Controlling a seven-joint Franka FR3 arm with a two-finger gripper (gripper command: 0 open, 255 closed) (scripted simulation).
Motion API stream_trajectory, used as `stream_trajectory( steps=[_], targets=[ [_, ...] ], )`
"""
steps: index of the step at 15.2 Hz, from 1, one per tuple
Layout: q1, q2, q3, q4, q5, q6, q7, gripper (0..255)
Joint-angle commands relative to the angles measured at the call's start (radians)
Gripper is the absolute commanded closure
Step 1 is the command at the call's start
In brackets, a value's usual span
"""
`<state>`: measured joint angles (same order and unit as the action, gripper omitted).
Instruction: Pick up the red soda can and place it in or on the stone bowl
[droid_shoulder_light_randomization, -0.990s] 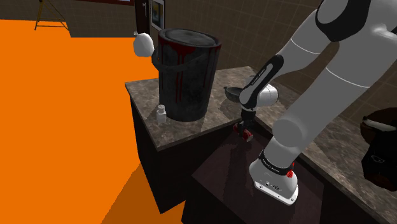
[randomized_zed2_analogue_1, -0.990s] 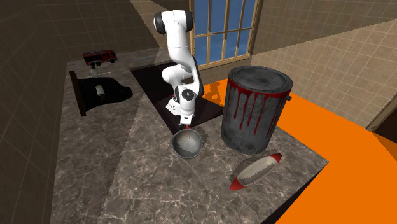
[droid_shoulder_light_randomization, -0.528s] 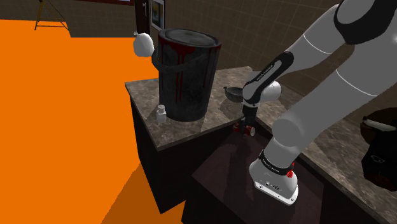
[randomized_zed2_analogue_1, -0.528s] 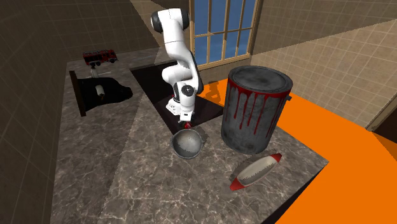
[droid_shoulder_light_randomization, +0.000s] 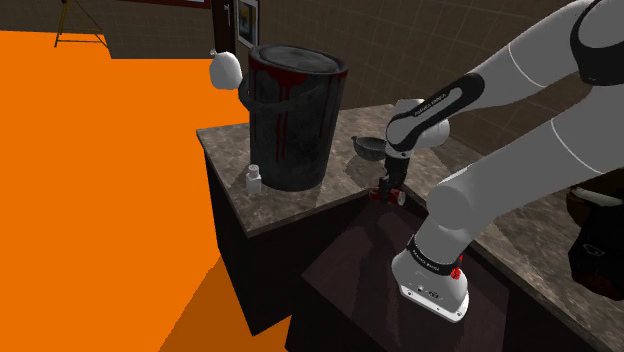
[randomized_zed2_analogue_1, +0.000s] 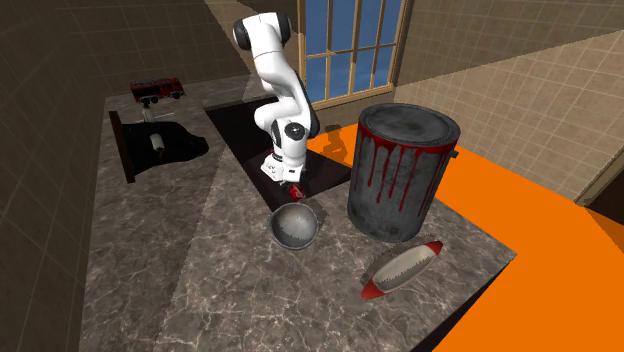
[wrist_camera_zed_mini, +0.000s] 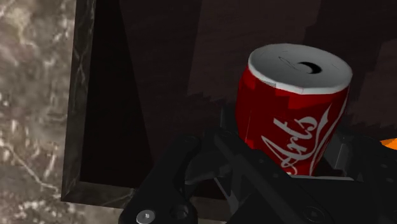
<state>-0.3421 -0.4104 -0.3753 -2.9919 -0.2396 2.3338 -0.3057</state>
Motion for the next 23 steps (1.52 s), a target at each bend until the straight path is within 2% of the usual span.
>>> stream_trajectory(
  steps=[1,12,23],
  targets=[
    [-0.008,-0.044,0.006,0.007,-0.004,-0.051,0.001,255],
    [-0.020,-0.229,0.046,0.063,0.011,-0.292,0.008,255],
    [-0.019,-0.343,0.083,0.155,0.039,-0.497,0.009,255]
  ],
)
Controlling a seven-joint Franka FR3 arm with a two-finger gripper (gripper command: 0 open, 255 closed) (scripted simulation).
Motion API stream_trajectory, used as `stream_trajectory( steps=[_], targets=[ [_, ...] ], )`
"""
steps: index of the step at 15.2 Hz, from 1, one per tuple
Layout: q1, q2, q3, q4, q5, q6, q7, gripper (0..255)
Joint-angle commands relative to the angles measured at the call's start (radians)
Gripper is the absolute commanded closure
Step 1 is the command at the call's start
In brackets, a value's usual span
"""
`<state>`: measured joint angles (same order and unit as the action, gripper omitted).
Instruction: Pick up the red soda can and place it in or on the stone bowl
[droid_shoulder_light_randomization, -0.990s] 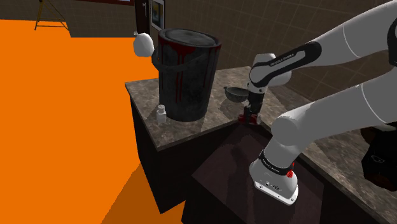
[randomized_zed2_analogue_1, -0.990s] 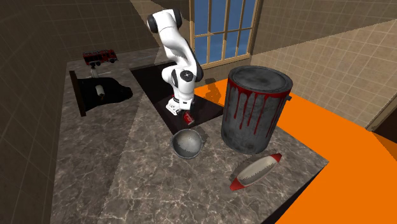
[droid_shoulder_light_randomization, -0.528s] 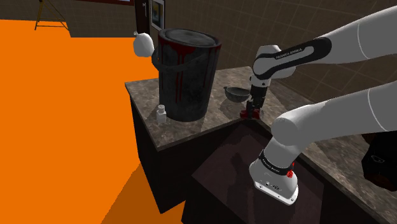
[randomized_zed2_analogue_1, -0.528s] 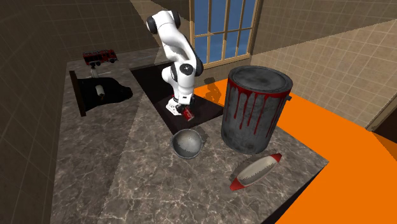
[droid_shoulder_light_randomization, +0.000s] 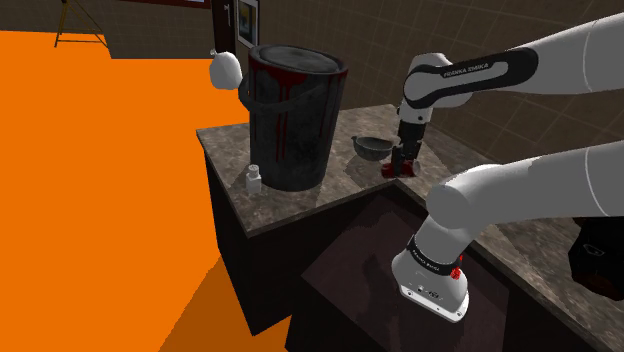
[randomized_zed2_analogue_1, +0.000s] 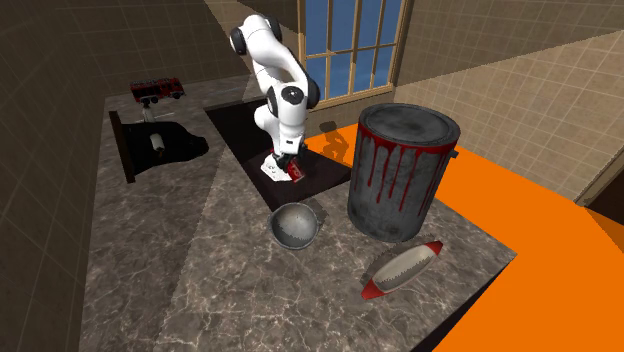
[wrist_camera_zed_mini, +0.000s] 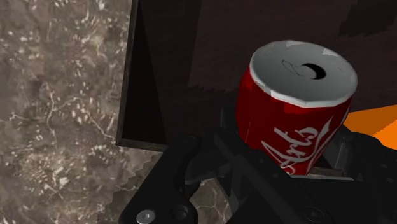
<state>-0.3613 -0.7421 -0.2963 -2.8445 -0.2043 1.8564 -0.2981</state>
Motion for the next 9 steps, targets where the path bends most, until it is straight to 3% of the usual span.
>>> stream_trajectory(
  steps=[1,9],
  targets=[
    [0.001,-0.019,0.008,0.017,0.006,-0.036,0.001,255],
    [0.006,-0.063,0.031,0.102,0.026,-0.164,0.001,255]
  ],
)
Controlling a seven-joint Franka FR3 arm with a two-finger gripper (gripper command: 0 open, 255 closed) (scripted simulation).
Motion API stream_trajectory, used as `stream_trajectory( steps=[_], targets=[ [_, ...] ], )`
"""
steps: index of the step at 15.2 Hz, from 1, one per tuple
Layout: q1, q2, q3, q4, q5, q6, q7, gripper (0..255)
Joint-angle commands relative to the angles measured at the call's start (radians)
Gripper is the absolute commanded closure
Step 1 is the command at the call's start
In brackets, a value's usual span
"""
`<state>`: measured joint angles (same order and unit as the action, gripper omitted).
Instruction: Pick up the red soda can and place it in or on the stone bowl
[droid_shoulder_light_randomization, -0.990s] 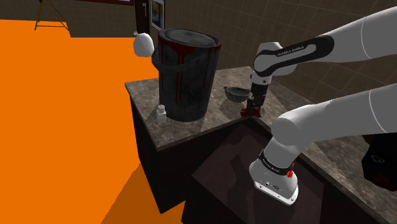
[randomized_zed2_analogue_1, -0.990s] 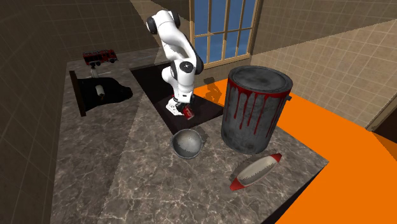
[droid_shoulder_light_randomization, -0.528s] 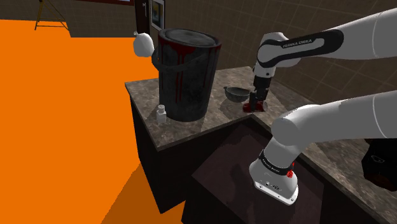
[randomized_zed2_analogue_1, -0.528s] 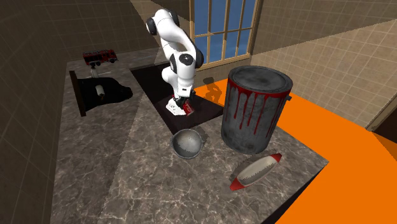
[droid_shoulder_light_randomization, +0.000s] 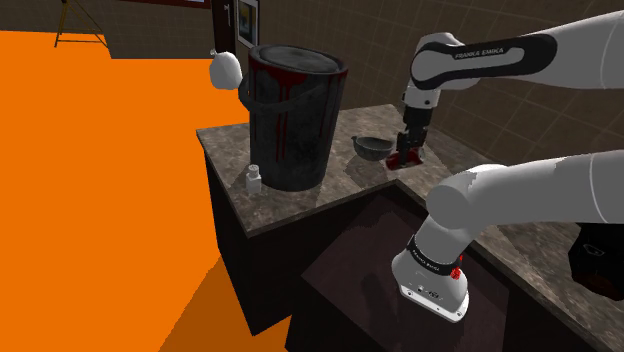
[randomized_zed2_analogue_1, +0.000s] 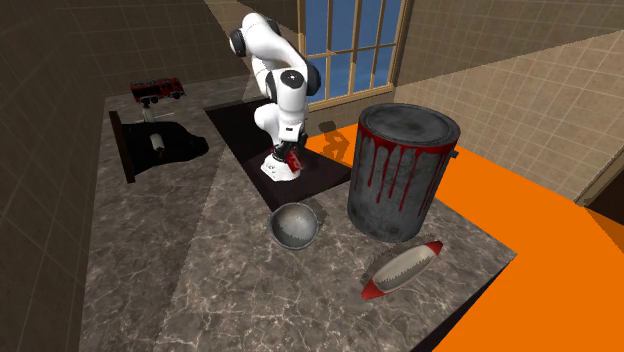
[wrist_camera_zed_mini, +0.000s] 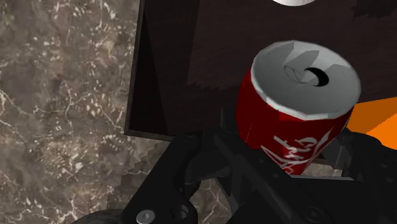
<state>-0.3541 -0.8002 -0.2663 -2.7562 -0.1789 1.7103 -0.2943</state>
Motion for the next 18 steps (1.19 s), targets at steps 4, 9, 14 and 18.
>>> stream_trajectory(
  steps=[4,9,14,18],
  targets=[
    [0.006,0.037,-0.005,0.067,0.003,-0.029,-0.011,255],
    [0.033,0.270,-0.060,0.230,0.009,0.046,-0.061,255],
    [0.057,0.488,-0.109,0.413,0.044,0.080,-0.125,255],
    [0.067,0.658,-0.141,0.577,0.091,0.081,-0.185,255]
  ],
)
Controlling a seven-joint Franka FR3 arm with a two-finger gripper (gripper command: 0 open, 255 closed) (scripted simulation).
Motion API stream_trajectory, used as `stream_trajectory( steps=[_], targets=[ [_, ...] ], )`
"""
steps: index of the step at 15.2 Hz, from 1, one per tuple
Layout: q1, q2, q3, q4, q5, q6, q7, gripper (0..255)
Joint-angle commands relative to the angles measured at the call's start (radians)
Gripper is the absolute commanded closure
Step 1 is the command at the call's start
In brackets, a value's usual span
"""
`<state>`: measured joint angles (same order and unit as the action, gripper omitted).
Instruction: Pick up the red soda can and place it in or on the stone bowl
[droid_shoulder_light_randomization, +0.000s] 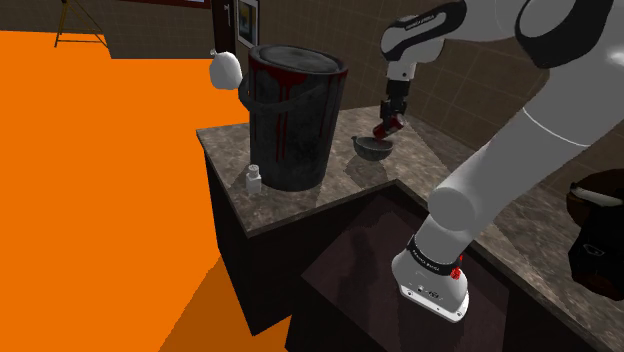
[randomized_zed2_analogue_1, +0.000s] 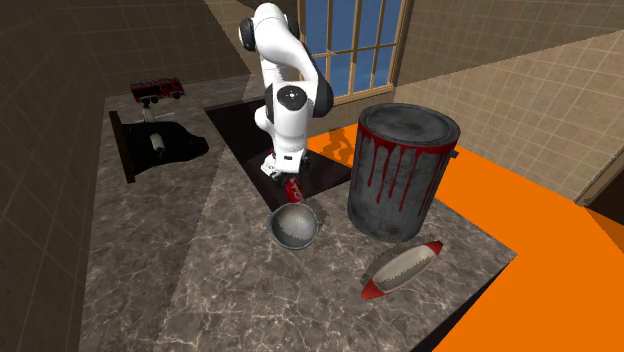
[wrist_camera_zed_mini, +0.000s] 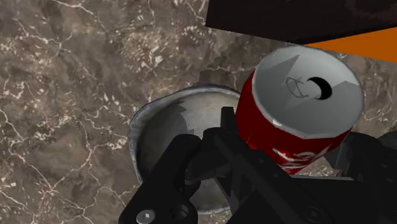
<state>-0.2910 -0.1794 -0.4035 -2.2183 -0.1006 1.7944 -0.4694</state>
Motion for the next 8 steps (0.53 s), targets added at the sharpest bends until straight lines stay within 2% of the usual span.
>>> stream_trajectory(
  steps=[1,3,8],
  targets=[
    [0.004,0.080,-0.010,0.083,0.027,-0.006,-0.025,255],
    [-0.001,0.202,-0.027,0.214,0.070,-0.024,-0.070,255],
    [-0.005,0.226,-0.025,0.172,0.079,0.040,-0.075,255]
  ],
)
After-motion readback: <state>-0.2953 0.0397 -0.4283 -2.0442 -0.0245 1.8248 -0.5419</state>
